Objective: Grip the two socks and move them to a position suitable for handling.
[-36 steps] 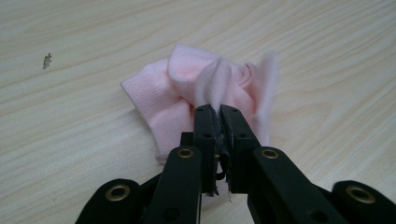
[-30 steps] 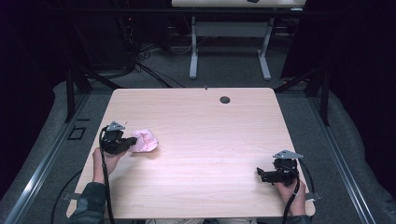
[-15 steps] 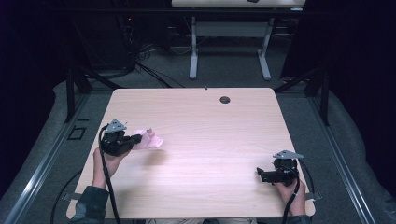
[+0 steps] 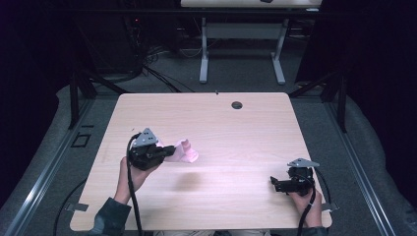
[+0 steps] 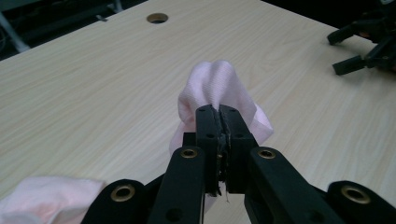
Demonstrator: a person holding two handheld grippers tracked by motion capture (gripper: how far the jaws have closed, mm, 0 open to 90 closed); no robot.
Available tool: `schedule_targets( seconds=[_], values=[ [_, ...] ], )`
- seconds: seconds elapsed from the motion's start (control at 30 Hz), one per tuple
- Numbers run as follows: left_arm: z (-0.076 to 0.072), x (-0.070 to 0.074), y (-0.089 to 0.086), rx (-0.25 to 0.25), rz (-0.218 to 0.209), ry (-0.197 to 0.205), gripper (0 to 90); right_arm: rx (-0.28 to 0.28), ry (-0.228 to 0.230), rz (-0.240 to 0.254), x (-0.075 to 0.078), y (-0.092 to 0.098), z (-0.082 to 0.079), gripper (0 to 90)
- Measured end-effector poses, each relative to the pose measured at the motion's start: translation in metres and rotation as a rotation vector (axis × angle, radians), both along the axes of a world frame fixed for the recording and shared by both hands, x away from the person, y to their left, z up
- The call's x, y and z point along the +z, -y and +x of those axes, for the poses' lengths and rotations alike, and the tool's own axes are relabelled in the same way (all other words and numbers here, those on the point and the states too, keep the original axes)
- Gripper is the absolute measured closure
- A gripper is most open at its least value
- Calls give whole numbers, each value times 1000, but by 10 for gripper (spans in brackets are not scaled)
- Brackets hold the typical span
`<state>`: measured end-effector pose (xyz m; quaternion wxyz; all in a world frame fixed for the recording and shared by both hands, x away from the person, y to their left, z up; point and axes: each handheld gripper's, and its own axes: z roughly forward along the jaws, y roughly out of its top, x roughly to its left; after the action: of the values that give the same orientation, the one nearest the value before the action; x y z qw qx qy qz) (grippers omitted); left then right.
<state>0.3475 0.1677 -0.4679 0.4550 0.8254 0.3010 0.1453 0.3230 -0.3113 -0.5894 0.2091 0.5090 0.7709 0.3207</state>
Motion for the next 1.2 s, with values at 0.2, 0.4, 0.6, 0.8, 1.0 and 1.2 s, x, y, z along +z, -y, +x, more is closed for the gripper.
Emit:
schedule_targets(
  seconds=[0.2, 0.4, 0.6, 0.8, 1.0, 1.2],
  values=[
    [-5, -10, 28, -75, -4, -25, 874, 0, 0, 0, 0, 0, 0, 0],
    [-15, -19, 52, -160, -5, -53, 874, 2, -1, 2, 0, 0, 0, 0],
    [-37, -48, 81, -266, 20, -145, 874, 1, -1, 2, 0, 0, 0, 0],
    [-46, -81, 91, -292, 48, -237, 870, 2, -1, 2, 0, 0, 0, 0],
    [-40, -79, 78, -266, 20, -256, 441, 3, -1, 2, 0, 0, 0, 0],
    [-20, -58, 44, -129, 11, -203, 189, 3, -1, 2, 0, 0, 0, 0]
  ],
)
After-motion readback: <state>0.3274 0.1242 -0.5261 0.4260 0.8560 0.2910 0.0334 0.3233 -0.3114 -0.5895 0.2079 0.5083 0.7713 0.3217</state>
